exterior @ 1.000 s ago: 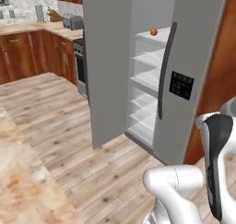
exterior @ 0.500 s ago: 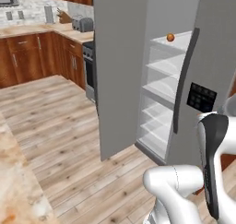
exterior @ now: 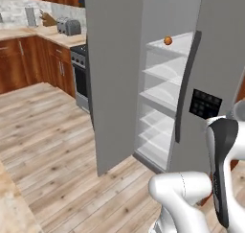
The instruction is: Retrieve the mango and peach from the fridge and place them into the bowl on the dining table.
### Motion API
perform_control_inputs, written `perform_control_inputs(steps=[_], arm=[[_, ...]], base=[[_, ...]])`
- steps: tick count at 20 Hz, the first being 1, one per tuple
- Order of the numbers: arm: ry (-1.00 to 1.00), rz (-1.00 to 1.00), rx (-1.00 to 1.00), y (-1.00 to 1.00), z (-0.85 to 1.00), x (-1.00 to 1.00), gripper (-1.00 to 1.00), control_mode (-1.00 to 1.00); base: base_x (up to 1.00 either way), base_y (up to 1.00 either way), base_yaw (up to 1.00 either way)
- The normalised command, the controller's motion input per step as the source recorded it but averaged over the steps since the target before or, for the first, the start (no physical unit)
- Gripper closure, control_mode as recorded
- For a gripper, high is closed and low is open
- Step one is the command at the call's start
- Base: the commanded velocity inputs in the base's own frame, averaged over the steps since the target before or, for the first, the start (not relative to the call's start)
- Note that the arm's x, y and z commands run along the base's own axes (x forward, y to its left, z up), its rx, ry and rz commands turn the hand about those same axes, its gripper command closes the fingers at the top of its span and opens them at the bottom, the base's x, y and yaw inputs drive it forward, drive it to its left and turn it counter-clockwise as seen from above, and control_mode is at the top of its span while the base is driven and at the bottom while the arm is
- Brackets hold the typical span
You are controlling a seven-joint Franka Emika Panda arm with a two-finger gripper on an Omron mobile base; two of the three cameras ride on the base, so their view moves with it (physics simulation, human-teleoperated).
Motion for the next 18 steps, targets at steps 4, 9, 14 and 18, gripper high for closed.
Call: perform_control_inputs(steps=[4,9,14,18], arm=[[0.0,0.0,0.0,0.0,0.0,0.0,-1.0,1.0],[0.0,0.0,0.0,0.0,0.0,0.0,-1.0,1.0],[0.0,0.0,0.0,0.0,0.0,0.0,-1.0,1.0],[0.0,0.0,0.0,0.0,0.0,0.0,-1.0,1.0]], base=[[0.68,0.0,-0.32],[0.51,0.0,-0.31],[0.45,0.07,-0.33],[0.46,0.36,-0.33]])
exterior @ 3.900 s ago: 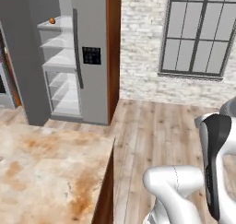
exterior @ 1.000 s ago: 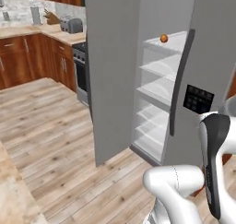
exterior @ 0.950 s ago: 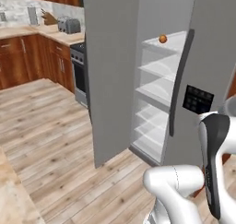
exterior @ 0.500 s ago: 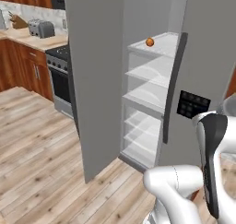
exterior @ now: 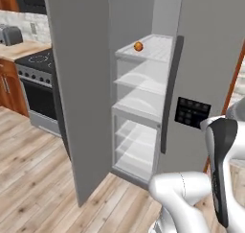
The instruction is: Retrieve the mango and peach from the fridge and place them into the bowl on the dining table.
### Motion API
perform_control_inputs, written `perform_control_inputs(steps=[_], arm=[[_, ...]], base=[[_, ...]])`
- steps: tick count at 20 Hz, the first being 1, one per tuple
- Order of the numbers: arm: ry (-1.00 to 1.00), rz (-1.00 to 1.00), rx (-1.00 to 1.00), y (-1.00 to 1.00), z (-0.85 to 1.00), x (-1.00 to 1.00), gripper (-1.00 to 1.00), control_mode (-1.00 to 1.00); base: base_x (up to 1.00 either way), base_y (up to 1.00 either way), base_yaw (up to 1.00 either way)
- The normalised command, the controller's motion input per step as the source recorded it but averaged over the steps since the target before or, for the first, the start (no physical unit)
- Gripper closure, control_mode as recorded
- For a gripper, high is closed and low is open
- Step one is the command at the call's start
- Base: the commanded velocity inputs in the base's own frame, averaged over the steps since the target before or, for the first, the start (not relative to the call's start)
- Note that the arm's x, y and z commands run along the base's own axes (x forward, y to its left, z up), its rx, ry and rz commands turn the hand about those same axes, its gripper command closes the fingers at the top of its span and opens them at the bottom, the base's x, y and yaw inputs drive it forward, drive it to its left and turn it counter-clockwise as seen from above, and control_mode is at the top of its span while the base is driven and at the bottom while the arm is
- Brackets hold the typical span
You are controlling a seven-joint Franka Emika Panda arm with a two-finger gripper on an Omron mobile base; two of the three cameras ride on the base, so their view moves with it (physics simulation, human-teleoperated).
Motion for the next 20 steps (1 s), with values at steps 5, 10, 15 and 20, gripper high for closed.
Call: perform_control_inputs(steps=[5,10,15,20], arm=[[0.0,0.0,0.0,0.0,0.0,0.0,-1.0,1.0],[0.0,0.0,0.0,0.0,0.0,0.0,-1.0,1.0],[0.0,0.0,0.0,0.0,0.0,0.0,-1.0,1.0],[0.0,0.0,0.0,0.0,0.0,0.0,-1.0,1.0]], base=[[0.55,0.55,-0.32],[0.6,0.6,-0.28],[0.62,0.09,-0.2],[0.73,0.0,-0.12]])
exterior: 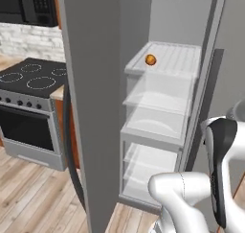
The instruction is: Retrieve the mango and peach from the fridge and place them into the bowl on the dining table.
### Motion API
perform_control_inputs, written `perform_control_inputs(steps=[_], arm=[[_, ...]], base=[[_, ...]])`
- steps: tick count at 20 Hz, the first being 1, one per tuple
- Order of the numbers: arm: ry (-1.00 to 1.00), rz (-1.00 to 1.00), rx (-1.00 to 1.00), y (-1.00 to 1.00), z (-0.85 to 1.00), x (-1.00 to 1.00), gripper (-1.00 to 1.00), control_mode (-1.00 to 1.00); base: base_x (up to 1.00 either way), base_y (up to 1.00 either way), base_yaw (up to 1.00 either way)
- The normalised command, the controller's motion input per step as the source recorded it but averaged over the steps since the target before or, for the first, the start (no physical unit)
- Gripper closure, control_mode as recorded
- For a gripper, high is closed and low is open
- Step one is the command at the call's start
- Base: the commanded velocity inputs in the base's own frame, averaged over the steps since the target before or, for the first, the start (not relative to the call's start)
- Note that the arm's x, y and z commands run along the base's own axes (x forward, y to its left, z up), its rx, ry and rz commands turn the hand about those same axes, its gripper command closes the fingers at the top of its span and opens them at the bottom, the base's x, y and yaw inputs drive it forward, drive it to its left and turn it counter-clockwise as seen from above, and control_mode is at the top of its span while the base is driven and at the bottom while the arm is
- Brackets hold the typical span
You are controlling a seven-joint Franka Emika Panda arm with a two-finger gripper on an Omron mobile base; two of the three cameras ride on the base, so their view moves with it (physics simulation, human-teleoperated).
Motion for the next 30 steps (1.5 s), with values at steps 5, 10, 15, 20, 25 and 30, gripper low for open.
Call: perform_control_inputs(steps=[5,10,15,20,25,30], arm=[[0.0,0.0,0.0,0.0,0.0,0.0,-1.0,1.0],[0.0,0.0,0.0,0.0,0.0,0.0,-1.0,1.0],[0.0,0.0,0.0,0.0,0.0,0.0,-1.0,1.0],[0.0,0.0,0.0,0.0,0.0,0.0,-1.0,1.0],[0.0,0.0,0.0,0.0,0.0,0.0,-1.0,1.0],[0.0,0.0,0.0,0.0,0.0,0.0,-1.0,1.0]], base=[[0.66,0.2,-0.04],[0.35,0.41,0.0],[0.34,0.05,0.05],[0.4,-0.1,0.09],[0.49,0.0,0.1],[0.43,0.0,0.13]])
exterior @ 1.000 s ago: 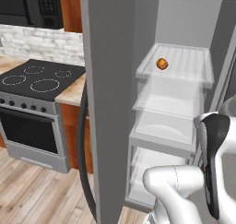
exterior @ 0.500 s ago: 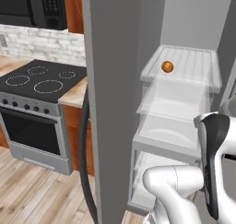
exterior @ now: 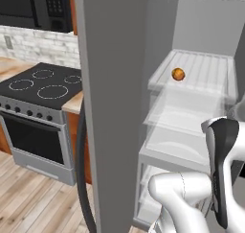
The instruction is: Retrieve the mango and peach from the fridge and place them into the bowl on the dining table.
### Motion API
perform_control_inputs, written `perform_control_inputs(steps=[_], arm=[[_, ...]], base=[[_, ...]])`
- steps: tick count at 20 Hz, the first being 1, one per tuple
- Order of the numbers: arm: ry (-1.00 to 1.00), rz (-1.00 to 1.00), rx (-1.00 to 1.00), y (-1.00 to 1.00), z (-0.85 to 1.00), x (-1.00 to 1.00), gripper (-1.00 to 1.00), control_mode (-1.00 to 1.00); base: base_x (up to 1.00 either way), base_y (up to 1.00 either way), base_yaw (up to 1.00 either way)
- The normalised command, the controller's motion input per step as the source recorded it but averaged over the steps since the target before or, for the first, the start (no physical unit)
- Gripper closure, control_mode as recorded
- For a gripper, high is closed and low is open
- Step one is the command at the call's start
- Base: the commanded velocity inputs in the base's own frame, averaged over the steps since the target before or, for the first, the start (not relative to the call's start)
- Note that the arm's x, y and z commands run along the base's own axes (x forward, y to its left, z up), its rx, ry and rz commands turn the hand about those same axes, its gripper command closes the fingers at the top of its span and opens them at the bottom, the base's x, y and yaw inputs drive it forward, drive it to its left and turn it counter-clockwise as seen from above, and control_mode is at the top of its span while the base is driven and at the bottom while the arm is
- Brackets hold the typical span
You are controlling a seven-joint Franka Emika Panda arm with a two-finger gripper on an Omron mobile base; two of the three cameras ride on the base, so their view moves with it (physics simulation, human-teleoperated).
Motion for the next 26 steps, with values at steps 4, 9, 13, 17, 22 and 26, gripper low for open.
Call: perform_control_inputs(steps=[4,9,13,17,22,26], arm=[[0.0,0.0,0.0,0.0,0.0,0.0,-1.0,1.0],[0.04,0.03,0.0,0.0,0.0,0.16,-1.0,-1.0],[0.06,0.08,0.04,0.0,0.0,0.36,-1.0,-1.0],[0.0,0.08,0.06,0.0,0.16,0.16,-1.0,-1.0],[0.0,0.02,0.04,0.08,0.15,0.31,-1.0,-1.0],[0.0,-0.01,0.0,0.19,0.04,0.51,-1.0,-1.0]], base=[[0.36,0.0,0.1],[0.17,0.0,0.06],[0.0,0.0,0.0],[0.0,0.0,0.0],[0.0,0.0,0.0],[0.0,0.0,0.0]])
